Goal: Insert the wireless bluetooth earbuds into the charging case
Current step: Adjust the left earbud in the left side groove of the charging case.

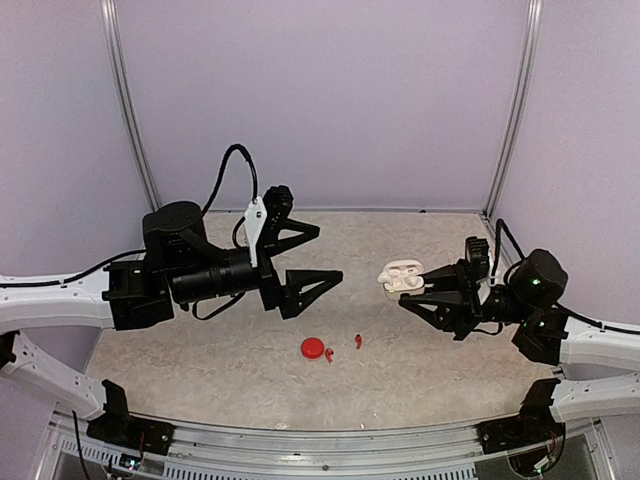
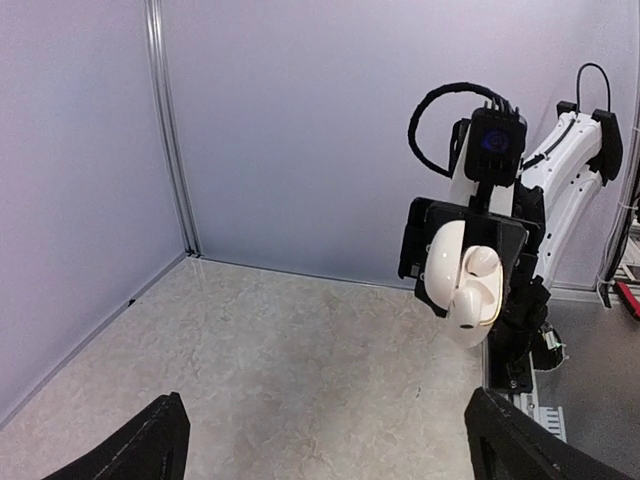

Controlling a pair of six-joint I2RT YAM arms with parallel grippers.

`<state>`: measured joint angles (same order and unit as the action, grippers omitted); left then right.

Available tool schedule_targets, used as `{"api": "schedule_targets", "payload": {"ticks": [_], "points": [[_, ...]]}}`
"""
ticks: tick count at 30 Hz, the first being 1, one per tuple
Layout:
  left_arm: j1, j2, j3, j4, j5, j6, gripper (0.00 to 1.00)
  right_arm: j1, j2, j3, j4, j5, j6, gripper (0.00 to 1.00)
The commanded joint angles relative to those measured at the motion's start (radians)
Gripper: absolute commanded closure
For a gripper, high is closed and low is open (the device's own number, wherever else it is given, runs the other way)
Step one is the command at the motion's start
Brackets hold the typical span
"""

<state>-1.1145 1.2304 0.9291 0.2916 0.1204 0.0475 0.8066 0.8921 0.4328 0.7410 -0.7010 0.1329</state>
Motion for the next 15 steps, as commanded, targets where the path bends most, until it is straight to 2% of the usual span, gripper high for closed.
{"api": "schedule_targets", "payload": {"ticks": [1, 5, 15], "points": [[-0.031, 0.031, 0.092, -0.131, -0.075, 0.084, 0.07, -0.009, -0.015, 0.029, -0.074, -0.11, 0.045, 1.0], [-0.057, 0.085, 0.154, -0.16, -0.151, 0.028, 0.12, -0.009, -0.014, 0.029, -0.067, -0.086, 0.049, 1.0], [-0.07, 0.166, 0.21, -0.168, -0.149, -0.043, 0.16, -0.008, -0.008, 0.015, -0.032, -0.025, 0.06, 1.0]]}}
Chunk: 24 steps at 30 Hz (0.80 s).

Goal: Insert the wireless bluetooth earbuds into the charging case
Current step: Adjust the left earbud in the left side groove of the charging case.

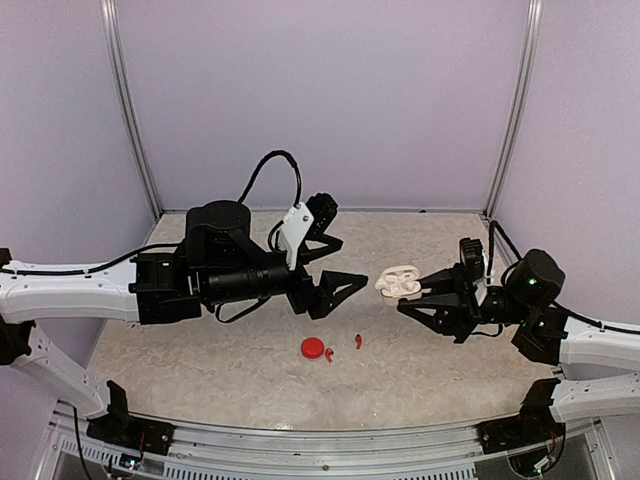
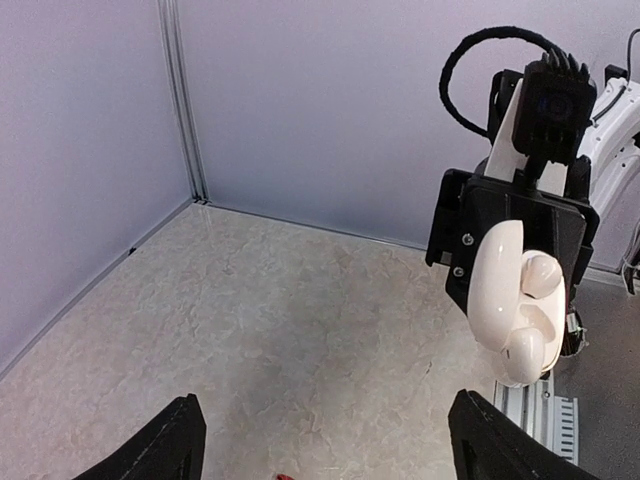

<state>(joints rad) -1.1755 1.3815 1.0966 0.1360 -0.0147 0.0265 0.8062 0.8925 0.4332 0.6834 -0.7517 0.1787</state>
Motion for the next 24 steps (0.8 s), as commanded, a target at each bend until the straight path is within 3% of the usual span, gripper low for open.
{"api": "schedule_targets", "payload": {"ticks": [1, 24], "points": [[-0.01, 0.017, 0.044, -0.012, -0.012, -0.023, 0.16, -0.008, -0.008, 0.015, 0.024, 0.027, 0.014, 1.0], [-0.049, 0.04, 0.067, -0.015, 0.009, 0.025, 0.2, -0.007, 0.011, 0.019, 0.031, 0.023, 0.013, 1.0]]}}
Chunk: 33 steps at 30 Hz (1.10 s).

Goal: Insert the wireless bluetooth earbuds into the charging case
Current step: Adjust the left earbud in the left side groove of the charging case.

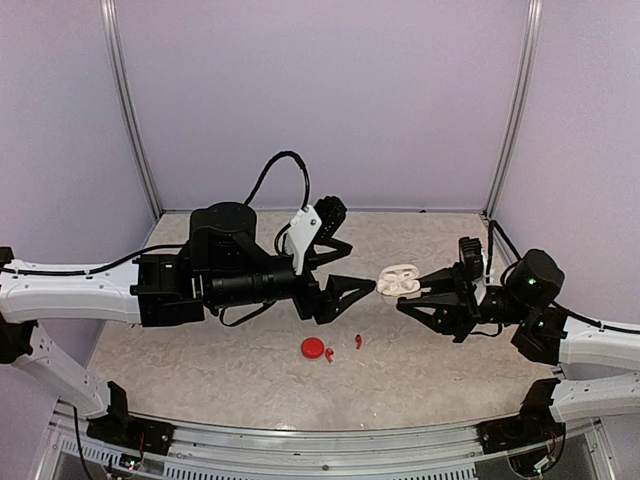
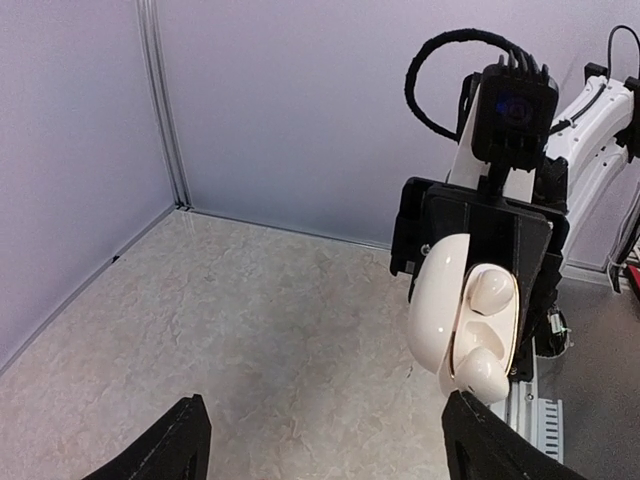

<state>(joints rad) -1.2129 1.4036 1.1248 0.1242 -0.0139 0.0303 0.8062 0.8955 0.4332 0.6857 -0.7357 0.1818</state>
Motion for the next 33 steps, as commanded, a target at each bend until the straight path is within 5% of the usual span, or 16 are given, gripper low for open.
{"api": "schedule_targets", "payload": {"ticks": [1, 21, 33], "points": [[-0.013, 0.019, 0.04, -0.004, 0.008, 0.022, 0.2, -0.009, 0.009, 0.019, 0.028, 0.008, 0.01, 1.0], [-0.028, 0.021, 0.038, -0.026, 0.071, 0.052, 0.22, -0.008, 0.017, 0.015, 0.031, 0.007, 0.009, 1.0], [0.068, -0.059, 0.013, -0.068, 0.183, 0.051, 0.23, -0.007, 0.006, 0.01, 0.04, -0.014, 0.016, 1.0]]}}
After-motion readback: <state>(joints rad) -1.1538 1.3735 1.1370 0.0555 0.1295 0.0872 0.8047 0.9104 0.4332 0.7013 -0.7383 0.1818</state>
